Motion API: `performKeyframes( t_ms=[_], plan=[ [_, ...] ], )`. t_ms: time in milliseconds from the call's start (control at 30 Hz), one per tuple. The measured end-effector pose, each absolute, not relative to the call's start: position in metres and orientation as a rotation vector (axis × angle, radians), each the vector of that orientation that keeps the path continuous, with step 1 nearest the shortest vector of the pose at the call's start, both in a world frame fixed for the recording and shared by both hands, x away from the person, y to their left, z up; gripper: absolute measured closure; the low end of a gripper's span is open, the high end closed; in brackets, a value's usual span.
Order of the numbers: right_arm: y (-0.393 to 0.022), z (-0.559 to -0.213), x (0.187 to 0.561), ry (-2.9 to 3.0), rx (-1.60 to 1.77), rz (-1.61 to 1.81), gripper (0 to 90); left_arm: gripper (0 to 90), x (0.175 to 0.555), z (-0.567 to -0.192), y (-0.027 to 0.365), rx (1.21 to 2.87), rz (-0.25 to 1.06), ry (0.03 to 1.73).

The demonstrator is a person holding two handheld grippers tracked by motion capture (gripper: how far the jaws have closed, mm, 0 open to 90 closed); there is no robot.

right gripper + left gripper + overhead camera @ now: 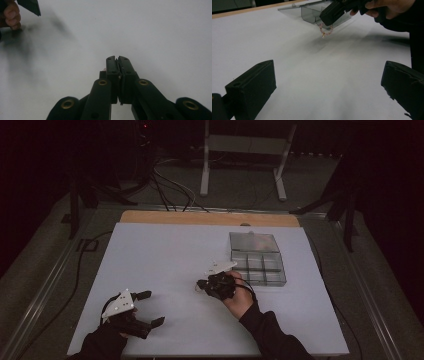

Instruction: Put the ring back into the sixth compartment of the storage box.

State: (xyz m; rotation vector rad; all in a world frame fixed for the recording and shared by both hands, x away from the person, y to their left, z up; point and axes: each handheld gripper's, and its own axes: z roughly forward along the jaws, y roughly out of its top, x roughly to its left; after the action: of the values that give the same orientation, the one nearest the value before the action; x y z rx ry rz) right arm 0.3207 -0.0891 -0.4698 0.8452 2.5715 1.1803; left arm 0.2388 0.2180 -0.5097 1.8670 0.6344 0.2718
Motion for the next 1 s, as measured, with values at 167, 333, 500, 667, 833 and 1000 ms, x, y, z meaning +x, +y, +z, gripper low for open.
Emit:
performKeyframes(
  t_ms=[167,333,500,667,833,1000],
  plan=[
    [-0.096,-0.464,0.323,2.551,0.869,1.201,87.6,0.6,0.239,-0.51,0.218,1.869,0.272,0.631],
    [-0.103,-0.46,0.326,2.532,0.883,1.206,87.6,0.6,0.239,-0.51,0.218,1.869,0.272,0.632],
    [-0.11,-0.456,0.328,2.516,0.906,1.209,87.6,0.6,0.238,-0.51,0.218,1.873,0.273,0.631],
    [-0.118,-0.454,0.329,2.5,0.918,1.201,87.6,0.6,0.238,-0.51,0.218,1.875,0.274,0.631],
    [-0.126,-0.451,0.331,2.48,0.938,1.205,87.6,0.6,0.238,-0.51,0.218,1.874,0.273,0.633],
    [-0.135,-0.448,0.333,2.458,0.962,1.206,87.6,0.6,0.239,-0.51,0.218,1.872,0.273,0.634]
  ],
)
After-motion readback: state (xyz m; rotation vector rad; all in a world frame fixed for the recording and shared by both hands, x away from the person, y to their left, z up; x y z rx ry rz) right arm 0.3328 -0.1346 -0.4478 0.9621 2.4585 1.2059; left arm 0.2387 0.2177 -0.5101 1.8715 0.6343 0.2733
